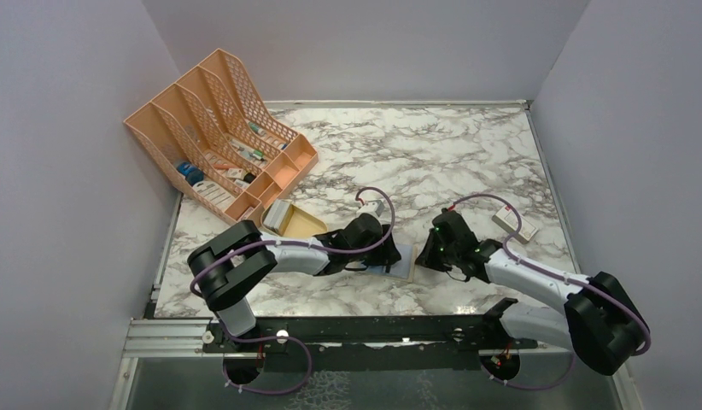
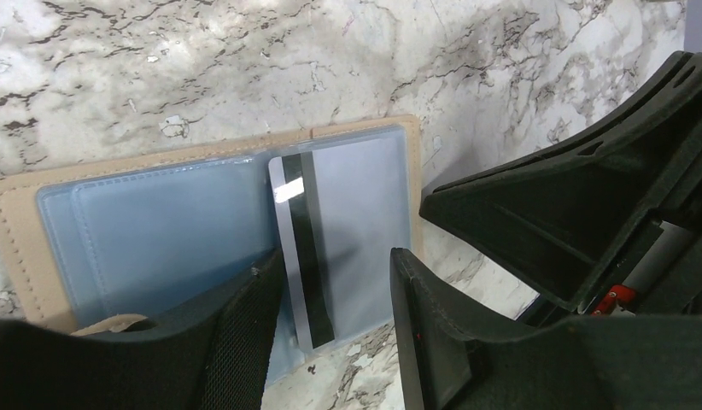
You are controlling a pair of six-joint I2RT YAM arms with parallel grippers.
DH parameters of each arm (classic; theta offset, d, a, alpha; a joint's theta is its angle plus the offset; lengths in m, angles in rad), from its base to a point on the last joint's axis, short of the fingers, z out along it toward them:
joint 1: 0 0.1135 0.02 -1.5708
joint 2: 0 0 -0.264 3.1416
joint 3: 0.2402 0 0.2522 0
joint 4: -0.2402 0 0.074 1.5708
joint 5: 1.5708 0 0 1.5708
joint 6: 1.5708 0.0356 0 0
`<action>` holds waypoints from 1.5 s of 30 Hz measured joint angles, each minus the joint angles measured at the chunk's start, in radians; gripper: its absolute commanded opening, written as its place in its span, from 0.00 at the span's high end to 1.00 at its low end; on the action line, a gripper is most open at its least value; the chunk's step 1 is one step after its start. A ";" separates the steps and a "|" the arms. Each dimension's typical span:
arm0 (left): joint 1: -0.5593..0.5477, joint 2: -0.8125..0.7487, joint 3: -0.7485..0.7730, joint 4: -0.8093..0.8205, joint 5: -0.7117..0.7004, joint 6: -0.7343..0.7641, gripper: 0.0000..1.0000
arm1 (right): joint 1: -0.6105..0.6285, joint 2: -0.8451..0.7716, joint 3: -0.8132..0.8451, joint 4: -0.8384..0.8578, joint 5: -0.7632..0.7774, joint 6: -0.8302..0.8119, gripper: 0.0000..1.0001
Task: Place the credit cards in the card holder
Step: Insert the credit card into the card holder.
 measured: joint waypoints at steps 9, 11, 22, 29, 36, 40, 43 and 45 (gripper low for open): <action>0.000 0.037 0.028 0.014 0.030 0.000 0.51 | 0.000 0.029 0.010 0.030 -0.001 0.000 0.91; 0.000 0.042 0.033 0.016 0.035 0.000 0.52 | 0.000 0.029 0.009 0.033 -0.001 -0.001 0.91; -0.010 0.024 0.033 0.006 0.045 -0.011 0.51 | 0.000 0.055 0.037 0.023 0.043 -0.014 0.82; -0.018 -0.056 0.071 -0.119 0.012 0.042 0.47 | 0.000 0.017 0.053 -0.029 0.085 -0.030 0.67; -0.008 -0.129 0.156 -0.322 -0.087 0.206 0.46 | 0.000 -0.095 0.061 -0.065 0.089 -0.057 0.63; 0.005 -0.167 0.259 -0.468 -0.169 0.335 0.46 | 0.000 -0.153 0.061 -0.063 0.072 -0.077 0.62; 0.026 -0.182 0.332 -0.576 -0.248 0.448 0.47 | 0.000 -0.169 0.061 -0.054 0.039 -0.106 0.62; 0.050 -0.202 0.346 -0.621 -0.282 0.508 0.47 | 0.000 -0.169 0.061 -0.047 0.014 -0.126 0.62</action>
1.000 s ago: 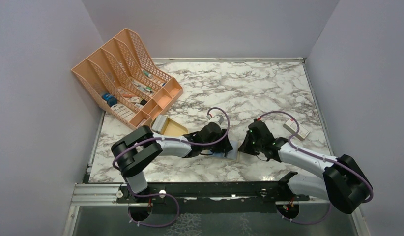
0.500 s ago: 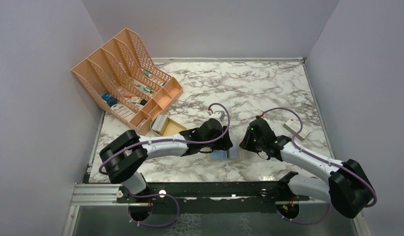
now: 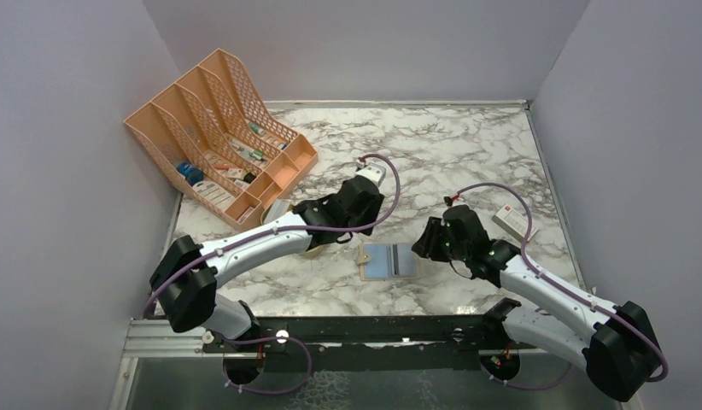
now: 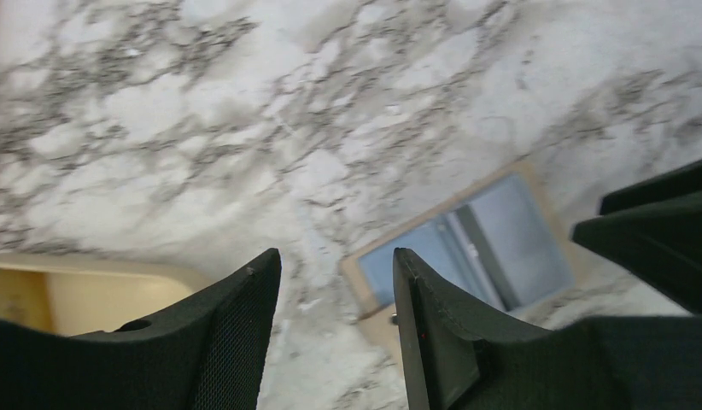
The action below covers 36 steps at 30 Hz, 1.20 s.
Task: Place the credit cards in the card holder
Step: Insert the credit card into the card holder, then pick up the credit card from the storage box.
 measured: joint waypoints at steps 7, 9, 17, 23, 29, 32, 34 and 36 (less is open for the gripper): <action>0.163 -0.077 -0.005 -0.130 -0.085 0.178 0.47 | 0.000 0.000 0.000 0.010 -0.050 -0.035 0.62; 0.199 -0.096 -0.014 -0.154 -0.104 0.221 0.46 | 0.000 0.000 0.000 0.013 -0.057 -0.039 0.62; 0.296 -0.076 -0.034 -0.236 -0.195 0.319 0.45 | 0.000 -0.008 0.000 0.022 -0.079 -0.056 0.62; 0.358 0.007 -0.052 -0.263 -0.258 0.352 0.45 | 0.000 -0.007 0.000 0.027 -0.088 -0.063 0.63; 0.374 0.069 -0.052 -0.281 -0.307 0.367 0.47 | 0.000 -0.008 0.000 0.027 -0.087 -0.078 0.63; 0.374 0.095 -0.052 -0.281 -0.322 0.371 0.46 | 0.000 -0.008 0.000 0.028 -0.087 -0.083 0.63; 0.374 0.115 -0.052 -0.286 -0.323 0.371 0.45 | 0.000 -0.008 0.000 0.028 -0.087 -0.086 0.63; 0.374 0.124 -0.052 -0.288 -0.323 0.371 0.45 | 0.000 -0.008 0.000 0.028 -0.087 -0.089 0.63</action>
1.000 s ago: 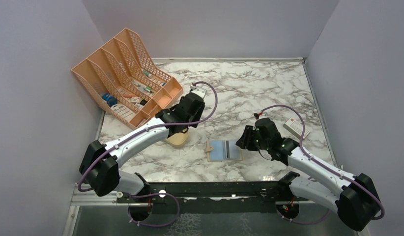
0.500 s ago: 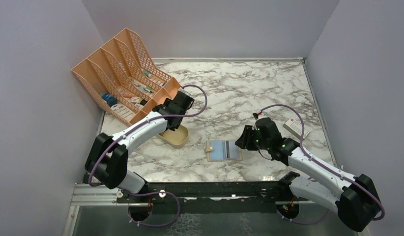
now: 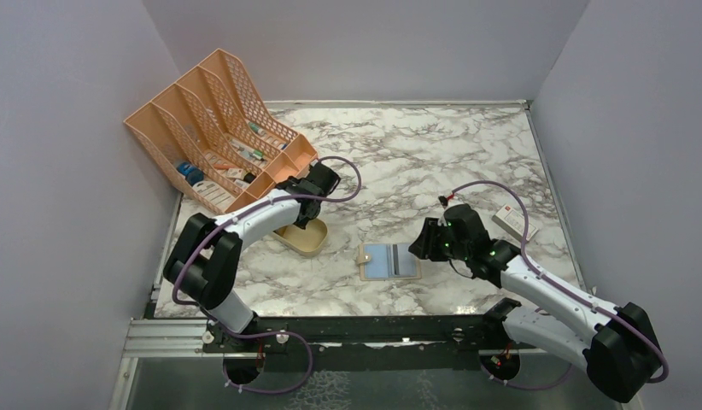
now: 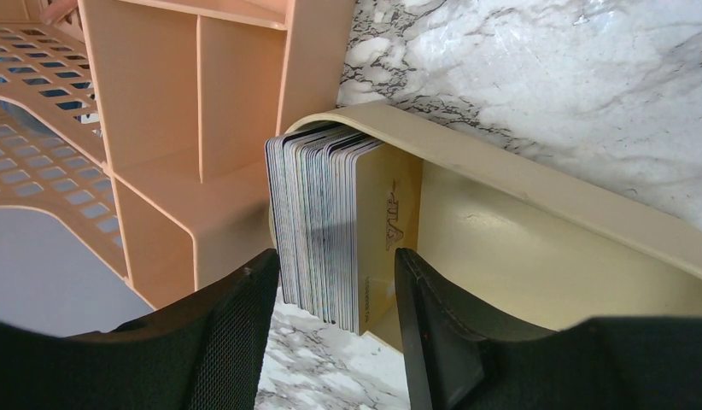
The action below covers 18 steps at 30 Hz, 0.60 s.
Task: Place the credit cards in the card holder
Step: Pick up the credit card from the storage box.
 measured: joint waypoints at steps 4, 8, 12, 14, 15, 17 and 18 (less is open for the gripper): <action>0.002 0.018 0.000 0.000 -0.014 0.001 0.47 | 0.000 0.000 0.000 0.000 0.000 -0.002 0.63; 0.004 0.056 0.001 -0.007 -0.030 0.001 0.52 | 0.000 -0.003 0.000 0.000 0.000 -0.003 0.63; 0.004 0.071 0.008 -0.027 -0.041 0.000 0.57 | 0.000 -0.013 0.006 0.000 0.000 -0.011 0.63; 0.003 0.071 0.018 -0.034 -0.045 0.000 0.58 | 0.000 -0.015 0.013 0.000 0.000 -0.013 0.63; 0.003 0.071 0.024 -0.035 -0.047 0.000 0.58 | 0.000 -0.016 0.015 0.001 0.000 -0.014 0.63; 0.003 0.071 0.032 -0.043 -0.048 0.000 0.58 | 0.000 -0.015 0.015 0.002 0.000 -0.017 0.63; 0.003 0.071 0.033 -0.046 -0.049 0.000 0.59 | 0.000 -0.015 0.015 0.002 0.000 -0.017 0.63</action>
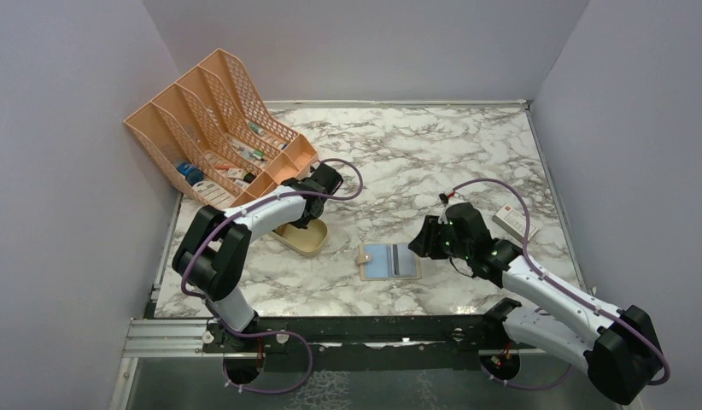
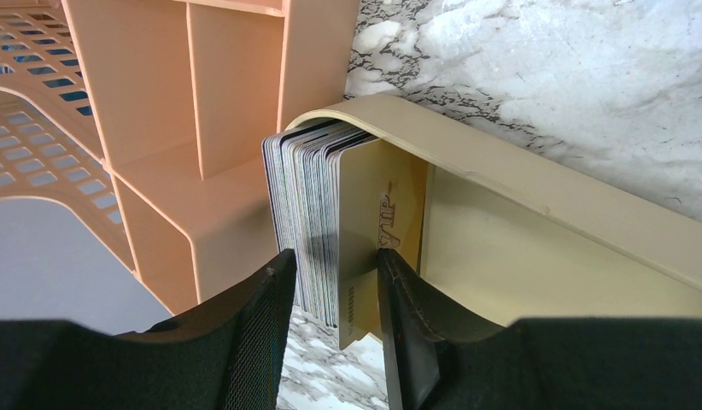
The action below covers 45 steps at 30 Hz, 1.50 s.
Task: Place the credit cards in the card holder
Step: Pick up the credit card from the storage box.
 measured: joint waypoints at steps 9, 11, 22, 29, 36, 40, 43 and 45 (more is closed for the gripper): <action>-0.003 0.000 0.000 -0.004 0.003 -0.005 0.71 | 0.000 0.000 0.000 0.003 0.000 0.000 0.63; -0.004 -0.002 0.000 -0.005 0.008 -0.008 0.72 | 0.000 0.000 0.000 0.005 -0.001 0.001 0.63; -0.004 -0.043 0.011 -0.028 0.043 -0.027 0.88 | 0.000 -0.001 0.013 0.000 -0.010 0.002 0.63; -0.003 -0.097 0.024 -0.059 0.119 -0.043 0.98 | 0.000 -0.026 0.037 -0.001 -0.035 0.017 0.64; 0.000 -0.256 0.056 -0.072 0.220 -0.049 1.00 | 0.000 -0.082 0.047 0.017 -0.092 0.045 0.64; 0.002 -0.359 0.059 -0.052 0.324 -0.057 1.00 | 0.000 -0.108 0.046 0.078 -0.152 0.071 0.64; 0.002 -0.441 0.037 0.000 0.447 -0.073 1.00 | 0.000 -0.119 0.032 0.160 -0.207 0.101 0.64; 0.002 -0.497 0.009 0.043 0.536 -0.097 1.00 | 0.000 -0.131 0.010 0.226 -0.240 0.136 0.64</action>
